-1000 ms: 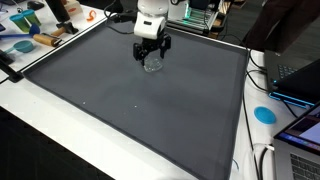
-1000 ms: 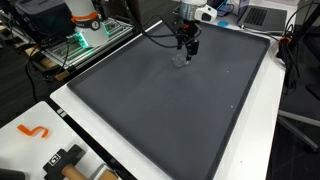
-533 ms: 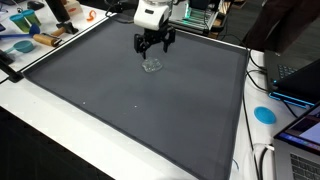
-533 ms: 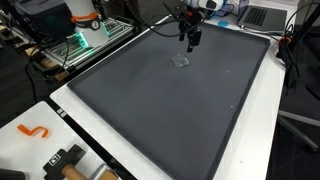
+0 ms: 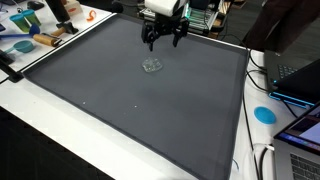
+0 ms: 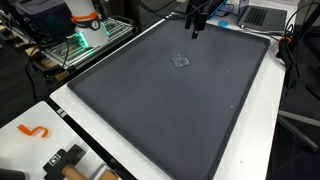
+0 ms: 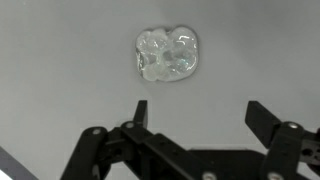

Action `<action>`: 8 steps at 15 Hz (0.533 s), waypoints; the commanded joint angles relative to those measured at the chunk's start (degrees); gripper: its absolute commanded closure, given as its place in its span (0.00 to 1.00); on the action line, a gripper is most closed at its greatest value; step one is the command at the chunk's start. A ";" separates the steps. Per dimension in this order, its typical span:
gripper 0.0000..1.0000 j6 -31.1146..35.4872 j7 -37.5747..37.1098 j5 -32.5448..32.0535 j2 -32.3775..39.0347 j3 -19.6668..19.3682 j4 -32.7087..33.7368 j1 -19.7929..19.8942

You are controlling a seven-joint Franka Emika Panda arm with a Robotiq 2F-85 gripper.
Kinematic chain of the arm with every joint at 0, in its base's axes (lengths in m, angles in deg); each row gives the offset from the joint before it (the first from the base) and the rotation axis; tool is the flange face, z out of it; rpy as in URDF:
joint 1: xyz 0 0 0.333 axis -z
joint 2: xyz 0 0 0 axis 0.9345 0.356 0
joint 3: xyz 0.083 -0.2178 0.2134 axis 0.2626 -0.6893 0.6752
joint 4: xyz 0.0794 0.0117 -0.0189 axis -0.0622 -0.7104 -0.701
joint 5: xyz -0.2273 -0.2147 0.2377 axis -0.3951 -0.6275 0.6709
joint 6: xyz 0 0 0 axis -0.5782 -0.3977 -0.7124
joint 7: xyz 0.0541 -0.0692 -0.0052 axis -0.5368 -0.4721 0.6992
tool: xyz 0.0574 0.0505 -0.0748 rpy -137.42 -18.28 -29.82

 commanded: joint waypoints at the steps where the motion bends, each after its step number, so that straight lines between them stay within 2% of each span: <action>1: 0.00 -4.60 -8.34 -3.78 0.27 -0.40 2.82 -2.70; 8: 0.00 -13.56 -22.23 -10.57 3.10 -0.55 9.04 -6.85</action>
